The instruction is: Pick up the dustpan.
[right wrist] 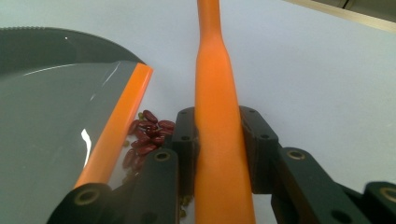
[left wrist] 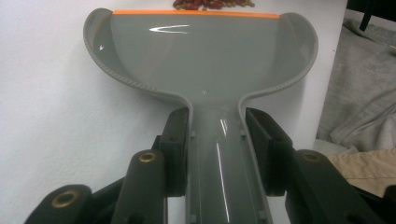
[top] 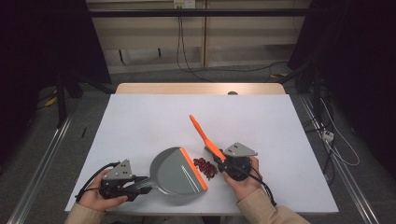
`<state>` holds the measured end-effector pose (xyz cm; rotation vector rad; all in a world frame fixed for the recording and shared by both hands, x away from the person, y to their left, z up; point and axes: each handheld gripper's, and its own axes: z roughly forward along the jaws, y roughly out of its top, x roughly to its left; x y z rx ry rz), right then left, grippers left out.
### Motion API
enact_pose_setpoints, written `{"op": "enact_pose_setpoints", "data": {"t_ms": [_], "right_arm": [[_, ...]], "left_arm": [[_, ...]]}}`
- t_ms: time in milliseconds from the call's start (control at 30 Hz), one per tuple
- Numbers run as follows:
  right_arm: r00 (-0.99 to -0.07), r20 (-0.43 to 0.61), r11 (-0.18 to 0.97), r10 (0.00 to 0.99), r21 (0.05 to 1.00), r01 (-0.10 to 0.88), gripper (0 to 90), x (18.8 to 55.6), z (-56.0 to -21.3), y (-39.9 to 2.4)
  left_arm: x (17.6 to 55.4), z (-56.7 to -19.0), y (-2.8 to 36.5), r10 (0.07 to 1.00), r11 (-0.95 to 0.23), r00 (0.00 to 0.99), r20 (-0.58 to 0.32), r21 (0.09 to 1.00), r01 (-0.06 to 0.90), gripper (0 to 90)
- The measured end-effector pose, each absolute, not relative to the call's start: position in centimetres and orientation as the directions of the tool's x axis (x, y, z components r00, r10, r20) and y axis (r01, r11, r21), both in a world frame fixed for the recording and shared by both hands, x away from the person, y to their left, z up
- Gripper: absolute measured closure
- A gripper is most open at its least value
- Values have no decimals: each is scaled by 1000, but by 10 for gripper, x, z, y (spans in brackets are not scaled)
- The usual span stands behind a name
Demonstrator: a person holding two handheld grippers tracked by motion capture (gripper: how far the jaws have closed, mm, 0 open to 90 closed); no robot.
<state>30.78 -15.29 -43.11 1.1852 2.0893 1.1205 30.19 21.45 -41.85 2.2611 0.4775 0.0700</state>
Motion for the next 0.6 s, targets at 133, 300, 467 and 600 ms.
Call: {"op": "enact_pose_setpoints", "data": {"t_ms": [133, 300, 467, 600], "right_arm": [[-501, 3, 268, 866, 842, 468, 707, 305, -432, -149], [-491, 24, 246, 871, 844, 477, 702, 300, -434, -142], [-484, 30, 235, 874, 848, 475, 697, 295, -437, -134], [-481, 56, 213, 875, 848, 485, 696, 294, -437, -132]], "left_arm": [[302, -418, 214, 360, -611, 927, -102, 726, 317, 621], [302, -419, 211, 358, -615, 928, -100, 723, 315, 620], [302, -418, 208, 349, -625, 932, -99, 716, 310, 620], [302, -419, 205, 352, -614, 930, -108, 723, 317, 620]]}}
